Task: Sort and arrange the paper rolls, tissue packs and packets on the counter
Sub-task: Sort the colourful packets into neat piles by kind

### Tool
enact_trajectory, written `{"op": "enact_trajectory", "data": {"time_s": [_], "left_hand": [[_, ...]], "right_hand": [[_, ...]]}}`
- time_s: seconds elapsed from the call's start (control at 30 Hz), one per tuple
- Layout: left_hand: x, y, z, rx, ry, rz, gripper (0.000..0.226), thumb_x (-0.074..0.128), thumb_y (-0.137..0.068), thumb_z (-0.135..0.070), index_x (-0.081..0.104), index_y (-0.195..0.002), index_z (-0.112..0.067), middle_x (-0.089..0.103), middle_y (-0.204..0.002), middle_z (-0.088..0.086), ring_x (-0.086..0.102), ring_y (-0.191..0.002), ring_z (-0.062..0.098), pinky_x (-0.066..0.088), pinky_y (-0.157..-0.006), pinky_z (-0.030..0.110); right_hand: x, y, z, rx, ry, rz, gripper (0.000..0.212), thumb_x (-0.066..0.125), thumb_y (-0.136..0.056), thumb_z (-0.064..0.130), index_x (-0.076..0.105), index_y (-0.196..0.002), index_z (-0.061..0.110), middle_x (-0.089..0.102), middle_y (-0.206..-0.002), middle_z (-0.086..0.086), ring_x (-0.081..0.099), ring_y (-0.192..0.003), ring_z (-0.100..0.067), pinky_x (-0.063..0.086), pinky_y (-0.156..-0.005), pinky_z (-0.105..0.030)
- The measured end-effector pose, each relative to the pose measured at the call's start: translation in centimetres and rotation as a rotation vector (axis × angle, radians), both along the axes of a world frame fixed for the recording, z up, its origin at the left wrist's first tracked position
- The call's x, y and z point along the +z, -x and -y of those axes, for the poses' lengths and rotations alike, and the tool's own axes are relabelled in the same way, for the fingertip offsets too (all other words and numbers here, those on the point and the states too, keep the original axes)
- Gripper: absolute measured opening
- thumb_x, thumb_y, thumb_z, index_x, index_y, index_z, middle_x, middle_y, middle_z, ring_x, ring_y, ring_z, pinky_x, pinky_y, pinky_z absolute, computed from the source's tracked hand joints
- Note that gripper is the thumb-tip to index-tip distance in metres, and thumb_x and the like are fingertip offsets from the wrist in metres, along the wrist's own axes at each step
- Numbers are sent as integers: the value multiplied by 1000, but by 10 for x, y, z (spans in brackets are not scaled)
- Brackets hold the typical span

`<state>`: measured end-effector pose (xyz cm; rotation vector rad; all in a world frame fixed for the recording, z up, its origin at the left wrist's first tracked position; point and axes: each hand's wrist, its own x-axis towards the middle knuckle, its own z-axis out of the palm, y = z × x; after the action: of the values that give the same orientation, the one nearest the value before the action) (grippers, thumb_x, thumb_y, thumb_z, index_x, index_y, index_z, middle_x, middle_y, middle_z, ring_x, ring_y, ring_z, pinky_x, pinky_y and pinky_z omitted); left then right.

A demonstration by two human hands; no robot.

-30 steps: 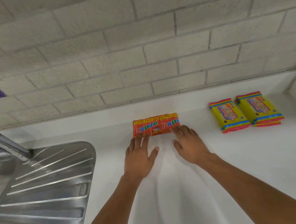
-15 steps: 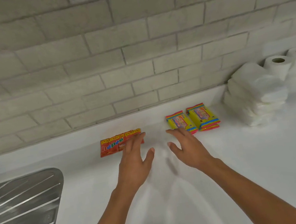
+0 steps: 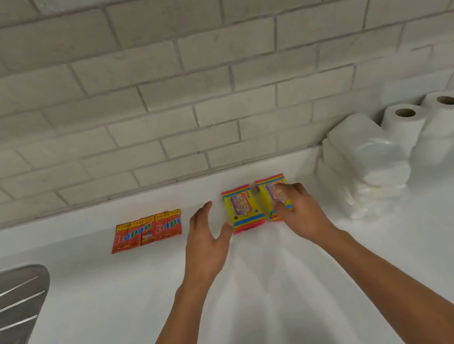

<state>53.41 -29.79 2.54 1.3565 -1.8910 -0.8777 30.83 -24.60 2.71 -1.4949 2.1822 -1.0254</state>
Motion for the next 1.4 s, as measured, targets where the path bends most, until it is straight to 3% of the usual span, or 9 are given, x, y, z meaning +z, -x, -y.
{"op": "enact_trajectory", "data": {"time_s": [0.2, 0.37, 0.5, 0.6, 0.77, 1.03, 1.2, 1.4], "left_hand": [[-17, 38, 21, 36, -182, 132, 75, 61, -94, -44, 23, -156, -26, 30, -158, 3, 44, -137, 25, 41, -111, 45], [-33, 63, 45, 59, -306, 245, 82, 63, -93, -40, 19, -157, -18, 28, -160, 8, 32, -145, 26, 32, -113, 38], [-39, 82, 55, 70, -369, 279, 69, 62, -94, -32, 30, -151, -12, 39, -151, 12, 39, -139, 27, 36, -106, 35], [-46, 93, 65, 84, -397, 292, 57, 59, -96, -34, 39, -145, -12, 49, -140, 10, 46, -132, 28, 38, -104, 35], [-73, 104, 89, 65, -376, 339, 35, 55, -91, -42, 54, -121, -25, 65, -114, 1, 61, -109, 27, 47, -97, 43], [-70, 99, 90, 23, -324, 345, 33, 53, -95, -19, 53, -128, -23, 64, -124, 3, 61, -111, 24, 49, -98, 41], [-71, 88, 95, 19, -309, 336, 32, 53, -96, -22, 53, -128, -24, 65, -123, 3, 62, -110, 24, 51, -96, 41], [-75, 73, 103, 17, -304, 301, 32, 55, -97, -24, 53, -129, -24, 65, -121, 0, 59, -99, 16, 46, -83, 29]], "right_hand": [[-12, 45, 38, -7, -165, 51, 40, 53, -97, 25, 50, -135, 16, 48, -129, -15, 56, -115, -35, 44, -93, -35], [-31, 69, 63, -19, -269, 92, 44, 48, -99, 26, 43, -141, 13, 46, -130, -17, 48, -120, -38, 40, -103, -42], [-48, 82, 77, -66, -380, 178, 55, 47, -99, 33, 34, -147, 11, 41, -139, -19, 42, -127, -41, 34, -105, -43], [-59, 86, 89, -82, -431, 213, 52, 45, -99, 35, 38, -144, 9, 45, -137, -20, 42, -127, -39, 34, -105, -43], [-68, 91, 107, -74, -434, 273, 39, 42, -97, 32, 54, -127, 11, 61, -122, -14, 55, -113, -33, 42, -103, -45], [-63, 65, 116, -23, -442, 330, 47, 45, -75, 27, 58, -118, 16, 64, -112, -7, 60, -104, -29, 47, -98, -47], [-56, 53, 118, -23, -437, 428, 29, 48, -86, 9, 62, -110, 18, 67, -107, -5, 62, -101, -27, 50, -95, -45], [-59, 43, 127, -20, -451, 456, 31, 44, -91, 12, 62, -115, 17, 68, -110, -7, 63, -102, -28, 51, -95, -47]]}}
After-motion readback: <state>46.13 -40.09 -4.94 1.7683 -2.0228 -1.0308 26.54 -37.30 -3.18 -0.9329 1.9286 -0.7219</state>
